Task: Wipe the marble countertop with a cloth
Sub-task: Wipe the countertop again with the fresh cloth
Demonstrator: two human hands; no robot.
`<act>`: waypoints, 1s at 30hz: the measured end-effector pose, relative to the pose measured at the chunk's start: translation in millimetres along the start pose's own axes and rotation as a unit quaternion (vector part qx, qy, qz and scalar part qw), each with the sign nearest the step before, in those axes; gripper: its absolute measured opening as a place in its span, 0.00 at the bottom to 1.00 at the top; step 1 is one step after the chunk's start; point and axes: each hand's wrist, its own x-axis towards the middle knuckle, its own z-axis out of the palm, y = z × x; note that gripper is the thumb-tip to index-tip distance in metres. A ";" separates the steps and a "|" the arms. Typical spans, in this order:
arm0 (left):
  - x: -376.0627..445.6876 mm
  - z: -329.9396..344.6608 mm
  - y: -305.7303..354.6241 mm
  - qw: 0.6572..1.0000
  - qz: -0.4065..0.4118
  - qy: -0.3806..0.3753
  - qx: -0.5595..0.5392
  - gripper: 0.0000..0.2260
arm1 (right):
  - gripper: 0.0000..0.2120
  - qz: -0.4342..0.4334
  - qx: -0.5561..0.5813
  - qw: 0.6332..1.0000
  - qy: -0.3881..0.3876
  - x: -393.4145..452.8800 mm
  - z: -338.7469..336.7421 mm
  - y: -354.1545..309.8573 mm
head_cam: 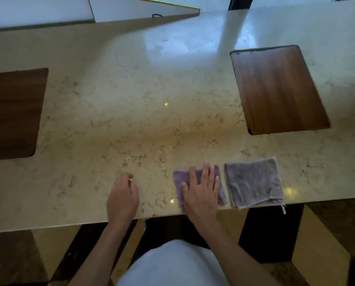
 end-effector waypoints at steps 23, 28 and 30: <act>89.4 -68.7 -199.2 0.977 0.123 -0.068 0.161 0.26 | 0.26 0.027 -0.066 0.997 0.038 -67.6 48.8 -44.8; 89.5 -67.8 -198.4 0.975 0.117 -0.078 0.173 0.28 | 0.28 0.206 0.004 0.976 0.073 -14.4 28.9 -63.9; 89.4 -67.8 -197.4 0.976 0.112 -0.075 0.171 0.29 | 0.29 0.166 0.014 0.985 0.046 -12.3 37.2 -107.8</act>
